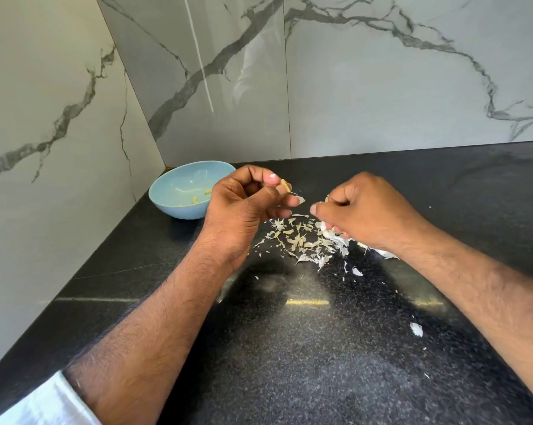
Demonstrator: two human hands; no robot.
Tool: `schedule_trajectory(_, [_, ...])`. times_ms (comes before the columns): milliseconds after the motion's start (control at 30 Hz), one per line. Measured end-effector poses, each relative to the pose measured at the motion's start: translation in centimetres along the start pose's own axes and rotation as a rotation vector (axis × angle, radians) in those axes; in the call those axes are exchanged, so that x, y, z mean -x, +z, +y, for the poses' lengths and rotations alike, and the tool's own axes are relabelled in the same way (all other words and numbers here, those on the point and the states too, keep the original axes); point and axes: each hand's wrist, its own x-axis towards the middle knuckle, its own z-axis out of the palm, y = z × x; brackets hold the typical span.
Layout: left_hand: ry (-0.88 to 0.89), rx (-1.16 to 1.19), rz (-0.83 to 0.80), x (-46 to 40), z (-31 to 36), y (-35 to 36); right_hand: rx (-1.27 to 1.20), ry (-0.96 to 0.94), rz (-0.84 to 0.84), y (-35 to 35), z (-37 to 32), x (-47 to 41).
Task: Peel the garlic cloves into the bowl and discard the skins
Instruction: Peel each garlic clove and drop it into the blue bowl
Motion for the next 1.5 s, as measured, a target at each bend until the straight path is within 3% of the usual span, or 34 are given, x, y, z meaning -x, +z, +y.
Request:
schedule_trajectory(67, [-0.019, 0.021, -0.009, 0.1, 0.1, 0.1, 0.045, -0.016, 0.04, -0.1, 0.0, 0.1])
schedule_trajectory(167, [-0.034, 0.028, -0.015, 0.3, 0.0, 0.1, -0.023, -0.053, 0.029, -0.6, 0.0, 0.0])
schedule_trajectory(333, [-0.06, 0.007, -0.042, 0.4, 0.1, 0.1, -0.18, -0.158, 0.167, -0.7, -0.4, 0.0])
schedule_trajectory(433, [-0.081, 0.006, -0.062, 0.3, 0.0, 0.2, -0.353, -0.216, 0.109, -0.6, -0.7, 0.1])
schedule_trajectory(633, [-0.115, -0.026, -0.102, 0.4, -0.1, 0.1, -0.322, -0.309, 0.088, 0.0, -0.9, 0.3])
schedule_trajectory(967, [-0.139, 0.006, -0.066, 0.5, -0.4, 0.4, -0.316, -0.283, 0.126, 0.8, -0.7, 0.4])
schedule_trajectory(1133, [-0.019, -0.149, -0.018, 0.2, -0.7, 0.1, -0.293, -0.25, 0.068, 0.2, -0.8, 0.5])
schedule_trajectory(1367, [-0.027, -0.147, -0.119, 0.4, -0.8, 0.3, -0.259, -0.239, 0.066, 0.1, -0.8, 0.3])
schedule_trajectory(1500, [-0.064, -0.095, -0.153, 0.4, -0.9, 0.2, -0.393, -0.192, 0.015, 0.3, -0.8, 0.2])
